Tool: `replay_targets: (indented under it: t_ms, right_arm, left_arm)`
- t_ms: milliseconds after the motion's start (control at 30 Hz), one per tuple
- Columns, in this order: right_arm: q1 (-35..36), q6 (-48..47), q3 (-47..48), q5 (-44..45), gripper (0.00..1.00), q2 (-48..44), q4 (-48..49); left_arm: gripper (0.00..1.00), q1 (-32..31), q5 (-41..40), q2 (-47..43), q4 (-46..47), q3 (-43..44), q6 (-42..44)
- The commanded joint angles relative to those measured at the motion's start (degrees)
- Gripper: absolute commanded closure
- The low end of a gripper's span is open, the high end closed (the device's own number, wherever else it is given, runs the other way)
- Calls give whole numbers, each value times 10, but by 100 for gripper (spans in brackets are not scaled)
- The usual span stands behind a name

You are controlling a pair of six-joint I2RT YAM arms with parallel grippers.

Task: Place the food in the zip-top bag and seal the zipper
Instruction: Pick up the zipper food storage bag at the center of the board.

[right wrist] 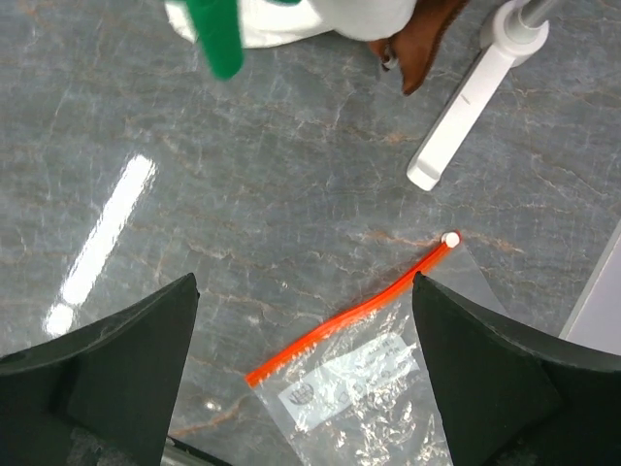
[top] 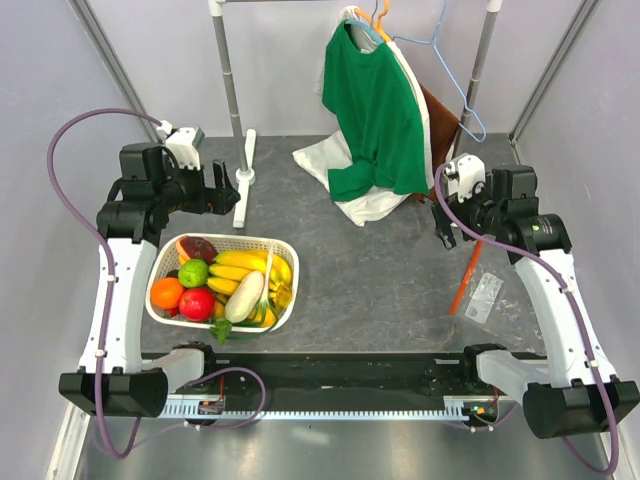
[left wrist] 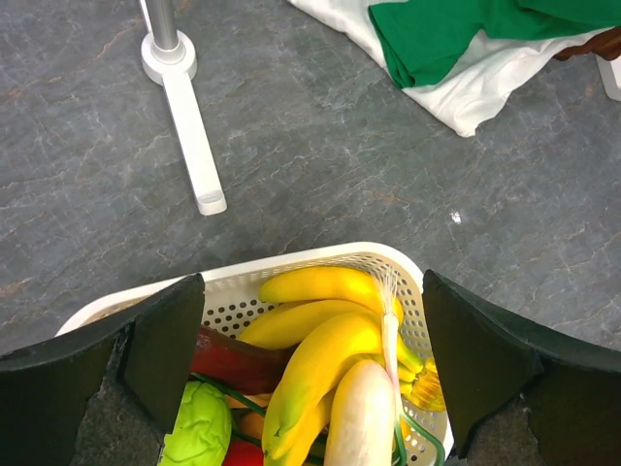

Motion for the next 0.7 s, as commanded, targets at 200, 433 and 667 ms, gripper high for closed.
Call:
replay_targets:
  t_ms: [200, 433, 667]
  right_arm:
    - [0, -152, -29, 13, 2, -17, -127]
    - [-1, -196, -78, 110, 2, 15, -159]
    - [-1, -255, -159, 193, 2, 78, -117]
  left_arm:
    - [0, 3, 58, -38, 30, 3, 67]
    - [0, 2, 133, -57, 31, -19, 121]
    - [0, 2, 237, -66, 27, -42, 173]
